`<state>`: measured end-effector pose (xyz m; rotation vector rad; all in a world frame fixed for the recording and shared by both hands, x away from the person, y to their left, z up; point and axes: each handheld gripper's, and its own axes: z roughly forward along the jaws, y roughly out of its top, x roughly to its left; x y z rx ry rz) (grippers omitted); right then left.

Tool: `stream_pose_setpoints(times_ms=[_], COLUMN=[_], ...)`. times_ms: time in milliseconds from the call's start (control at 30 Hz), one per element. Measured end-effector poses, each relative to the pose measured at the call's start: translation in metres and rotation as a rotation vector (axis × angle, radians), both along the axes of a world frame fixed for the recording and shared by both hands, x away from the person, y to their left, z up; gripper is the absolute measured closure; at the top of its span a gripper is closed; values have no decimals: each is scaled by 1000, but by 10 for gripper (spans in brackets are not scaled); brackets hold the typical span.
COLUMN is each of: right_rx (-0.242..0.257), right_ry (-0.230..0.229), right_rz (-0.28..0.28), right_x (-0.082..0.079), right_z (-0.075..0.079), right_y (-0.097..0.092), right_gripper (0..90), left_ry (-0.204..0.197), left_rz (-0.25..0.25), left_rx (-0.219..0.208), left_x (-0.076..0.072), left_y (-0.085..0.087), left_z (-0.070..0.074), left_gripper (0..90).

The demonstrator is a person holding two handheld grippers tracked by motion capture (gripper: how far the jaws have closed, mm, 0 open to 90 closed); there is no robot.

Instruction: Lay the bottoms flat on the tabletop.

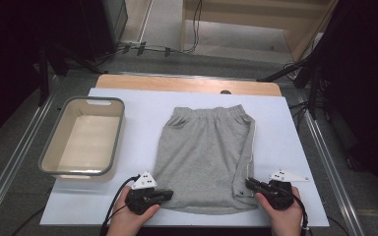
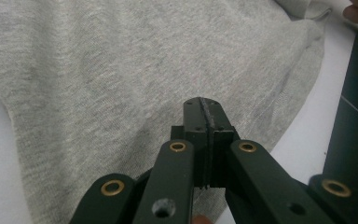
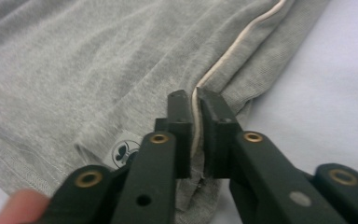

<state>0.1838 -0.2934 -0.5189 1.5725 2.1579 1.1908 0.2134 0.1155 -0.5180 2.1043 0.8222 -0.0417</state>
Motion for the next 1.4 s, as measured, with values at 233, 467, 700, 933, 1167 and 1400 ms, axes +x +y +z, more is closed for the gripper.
stream_pose_setpoints(times_ms=[233, 467, 700, 933, 1167, 1400], right_rx=[6, 22, 20, -24, -19, -6], right_ry=[-41, -28, 31, 76, -46, -112], right_rz=[-63, -196, -228, -232, -241, -37], right_x=[-19, -46, -53, -50, -55, -50], right_z=[14, 18, 8, -2, 11, 22], right_y=[-29, -87, -115, -123, -107, -44], right_gripper=[830, 831, 832, 819, 569, 614], left_ry=[0, 6, 8, -4, -30, -61], left_rz=[0, 0, -1, -3, -36, -38], left_rx=[-2, -1, -1, 9, -48, -95], left_x=[0, 0, 0, -1, -10, -15], left_y=[0, 0, 0, 0, 3, 8], left_z=[0, 0, 0, 2, 13, 20], left_gripper=[896, 896, 897, 900, 900, 843])
